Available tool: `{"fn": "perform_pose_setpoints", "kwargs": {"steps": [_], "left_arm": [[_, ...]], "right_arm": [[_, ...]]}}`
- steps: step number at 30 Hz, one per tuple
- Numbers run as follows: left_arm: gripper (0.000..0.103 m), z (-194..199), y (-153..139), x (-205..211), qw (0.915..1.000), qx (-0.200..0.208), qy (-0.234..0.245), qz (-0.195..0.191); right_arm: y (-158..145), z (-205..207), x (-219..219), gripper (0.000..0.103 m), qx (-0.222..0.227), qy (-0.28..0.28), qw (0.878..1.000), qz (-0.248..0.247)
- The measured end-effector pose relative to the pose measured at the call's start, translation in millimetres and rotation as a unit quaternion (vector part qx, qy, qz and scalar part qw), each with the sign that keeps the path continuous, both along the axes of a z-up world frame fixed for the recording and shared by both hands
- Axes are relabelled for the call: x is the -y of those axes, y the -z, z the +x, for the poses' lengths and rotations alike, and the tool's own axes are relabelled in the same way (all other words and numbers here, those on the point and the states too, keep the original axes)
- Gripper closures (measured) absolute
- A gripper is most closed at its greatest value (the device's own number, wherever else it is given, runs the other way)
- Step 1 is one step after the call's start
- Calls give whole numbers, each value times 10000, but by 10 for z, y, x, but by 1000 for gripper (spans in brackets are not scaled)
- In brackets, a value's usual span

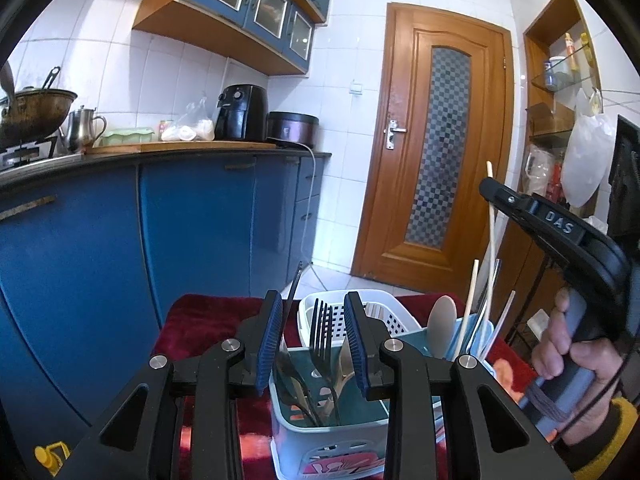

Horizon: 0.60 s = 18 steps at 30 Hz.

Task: Organize utensils
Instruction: 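Lower the fork and chopstick into the blue holder, open both tools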

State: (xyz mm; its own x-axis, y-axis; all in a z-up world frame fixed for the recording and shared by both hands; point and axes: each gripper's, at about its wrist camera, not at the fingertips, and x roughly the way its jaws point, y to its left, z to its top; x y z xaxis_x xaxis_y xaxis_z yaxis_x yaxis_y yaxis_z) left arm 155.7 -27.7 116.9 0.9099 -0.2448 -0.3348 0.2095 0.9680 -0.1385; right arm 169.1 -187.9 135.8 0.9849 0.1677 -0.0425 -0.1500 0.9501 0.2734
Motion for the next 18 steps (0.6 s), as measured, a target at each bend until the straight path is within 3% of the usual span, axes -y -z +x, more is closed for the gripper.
{"fn": "perform_pose_setpoints", "kwargs": {"steps": [7,9,11,18], "left_arm": [[70,33,17,-17,10000,-37,-5,-21],[70,26,10,-17,10000,-49,-19,-20],[66,16,-7,-16,10000,-57,-30,-21],[58,-127,-125,-7,10000,71,-58,28]], "right_arm": [[203,-25,-29,96,-247,-84,9995,-177],[250,-57,-14,93,-329,-158,9992,-135],[270,-97,1,80,-402,-241,9988,-101],[157,-305,20,76,-340,-388,9987,-25]]}}
